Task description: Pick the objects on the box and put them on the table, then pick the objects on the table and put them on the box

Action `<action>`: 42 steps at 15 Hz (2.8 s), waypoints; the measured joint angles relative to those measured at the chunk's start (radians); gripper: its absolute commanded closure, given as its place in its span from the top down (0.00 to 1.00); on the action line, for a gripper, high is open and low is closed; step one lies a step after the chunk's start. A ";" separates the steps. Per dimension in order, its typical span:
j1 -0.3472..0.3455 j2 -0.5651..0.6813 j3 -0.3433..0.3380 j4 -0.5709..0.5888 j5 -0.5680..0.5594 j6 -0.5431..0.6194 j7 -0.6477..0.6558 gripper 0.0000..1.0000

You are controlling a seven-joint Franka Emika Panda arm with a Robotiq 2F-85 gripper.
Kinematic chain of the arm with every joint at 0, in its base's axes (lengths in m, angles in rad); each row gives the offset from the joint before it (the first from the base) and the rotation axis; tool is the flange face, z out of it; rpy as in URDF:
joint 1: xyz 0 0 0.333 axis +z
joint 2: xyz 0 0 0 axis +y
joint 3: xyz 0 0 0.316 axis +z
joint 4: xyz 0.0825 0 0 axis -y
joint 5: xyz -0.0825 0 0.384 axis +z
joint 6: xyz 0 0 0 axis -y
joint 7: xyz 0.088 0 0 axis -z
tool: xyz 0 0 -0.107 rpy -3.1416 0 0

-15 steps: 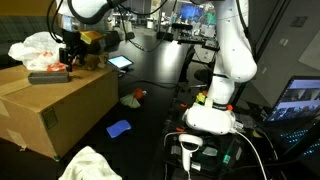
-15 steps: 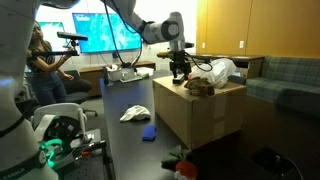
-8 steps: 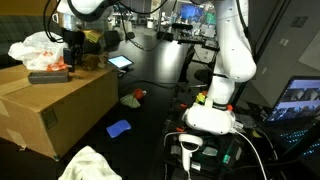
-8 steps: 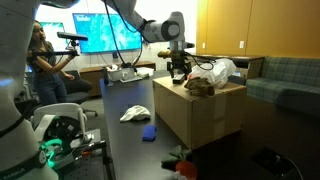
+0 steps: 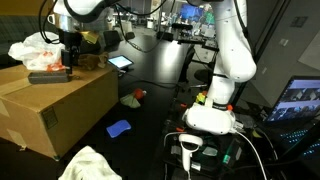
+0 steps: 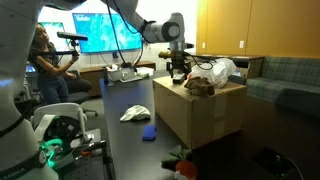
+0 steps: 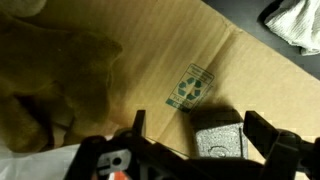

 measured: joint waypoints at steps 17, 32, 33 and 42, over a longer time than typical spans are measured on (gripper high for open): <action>0.008 0.121 0.052 0.132 0.039 -0.001 -0.043 1.00; 0.047 0.120 0.055 0.132 0.044 -0.025 -0.028 0.31; 0.055 0.113 0.055 0.127 0.044 -0.033 -0.026 0.31; 0.119 -0.049 0.063 -0.072 0.044 -0.041 0.038 0.31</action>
